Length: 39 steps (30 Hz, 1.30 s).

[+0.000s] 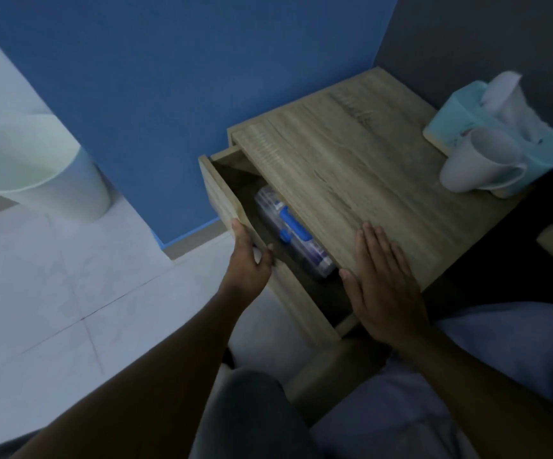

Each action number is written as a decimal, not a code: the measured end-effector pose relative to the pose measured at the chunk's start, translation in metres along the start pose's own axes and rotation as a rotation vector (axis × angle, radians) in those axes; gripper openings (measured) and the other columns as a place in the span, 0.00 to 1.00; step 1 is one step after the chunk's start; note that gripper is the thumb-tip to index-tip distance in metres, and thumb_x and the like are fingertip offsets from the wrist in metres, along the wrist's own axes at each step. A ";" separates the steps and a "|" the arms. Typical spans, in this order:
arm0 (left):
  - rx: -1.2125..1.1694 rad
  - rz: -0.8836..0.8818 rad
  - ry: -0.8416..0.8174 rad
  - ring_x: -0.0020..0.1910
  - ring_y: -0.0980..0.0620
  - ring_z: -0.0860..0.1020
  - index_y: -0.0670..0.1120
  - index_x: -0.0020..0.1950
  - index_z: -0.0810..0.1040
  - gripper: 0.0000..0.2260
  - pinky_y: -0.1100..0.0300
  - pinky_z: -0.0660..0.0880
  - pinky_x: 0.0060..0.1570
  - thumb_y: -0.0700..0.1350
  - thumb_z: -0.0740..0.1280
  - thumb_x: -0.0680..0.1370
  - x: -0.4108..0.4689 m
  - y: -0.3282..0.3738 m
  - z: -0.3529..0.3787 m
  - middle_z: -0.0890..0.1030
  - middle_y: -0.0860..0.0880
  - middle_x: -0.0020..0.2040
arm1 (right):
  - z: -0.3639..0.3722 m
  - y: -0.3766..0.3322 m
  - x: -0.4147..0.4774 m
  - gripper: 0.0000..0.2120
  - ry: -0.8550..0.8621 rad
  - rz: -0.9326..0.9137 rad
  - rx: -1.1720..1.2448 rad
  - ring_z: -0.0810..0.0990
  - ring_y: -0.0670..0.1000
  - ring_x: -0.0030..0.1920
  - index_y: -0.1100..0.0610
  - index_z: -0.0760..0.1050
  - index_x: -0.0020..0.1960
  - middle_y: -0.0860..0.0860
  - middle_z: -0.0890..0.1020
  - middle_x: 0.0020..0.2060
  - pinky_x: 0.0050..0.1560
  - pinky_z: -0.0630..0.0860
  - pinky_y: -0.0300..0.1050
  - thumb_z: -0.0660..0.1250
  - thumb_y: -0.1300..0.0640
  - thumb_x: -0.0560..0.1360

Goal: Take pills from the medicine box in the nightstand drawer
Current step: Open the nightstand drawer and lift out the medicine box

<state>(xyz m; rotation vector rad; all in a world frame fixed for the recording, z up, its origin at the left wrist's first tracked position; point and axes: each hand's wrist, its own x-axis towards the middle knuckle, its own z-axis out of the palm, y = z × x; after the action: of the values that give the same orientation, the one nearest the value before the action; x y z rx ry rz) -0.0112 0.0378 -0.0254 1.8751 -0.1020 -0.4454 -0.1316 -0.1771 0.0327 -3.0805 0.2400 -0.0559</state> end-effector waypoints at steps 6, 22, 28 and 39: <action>0.045 -0.049 -0.018 0.68 0.55 0.69 0.53 0.79 0.40 0.39 0.83 0.67 0.45 0.50 0.64 0.78 -0.020 -0.009 -0.030 0.61 0.48 0.78 | 0.006 0.003 -0.001 0.33 0.037 -0.002 -0.042 0.57 0.54 0.79 0.60 0.53 0.80 0.57 0.58 0.79 0.78 0.55 0.54 0.48 0.42 0.81; 0.032 -0.027 -0.030 0.77 0.50 0.58 0.63 0.76 0.43 0.37 0.49 0.64 0.70 0.53 0.65 0.77 -0.061 -0.027 -0.085 0.55 0.54 0.79 | 0.006 0.005 0.002 0.33 -0.020 -0.006 -0.044 0.57 0.56 0.79 0.59 0.52 0.79 0.58 0.59 0.79 0.77 0.57 0.56 0.44 0.40 0.81; 0.088 -0.032 0.016 0.71 0.50 0.66 0.56 0.74 0.51 0.37 0.53 0.72 0.63 0.48 0.70 0.73 -0.069 -0.013 -0.103 0.64 0.49 0.74 | 0.001 0.006 0.005 0.34 -0.118 0.010 0.001 0.50 0.54 0.80 0.57 0.45 0.81 0.56 0.51 0.81 0.78 0.48 0.53 0.43 0.40 0.81; 0.511 0.099 0.116 0.79 0.48 0.43 0.53 0.79 0.43 0.41 0.43 0.55 0.75 0.47 0.67 0.75 -0.069 0.038 -0.111 0.43 0.50 0.81 | -0.015 -0.080 -0.036 0.26 0.046 -0.185 0.287 0.69 0.52 0.72 0.54 0.64 0.75 0.54 0.69 0.73 0.70 0.69 0.55 0.59 0.52 0.78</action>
<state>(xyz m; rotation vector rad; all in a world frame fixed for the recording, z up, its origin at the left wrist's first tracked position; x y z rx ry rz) -0.0300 0.1433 0.0588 2.3797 -0.2477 -0.2538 -0.1555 -0.0937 0.0506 -2.8074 -0.0486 -0.1536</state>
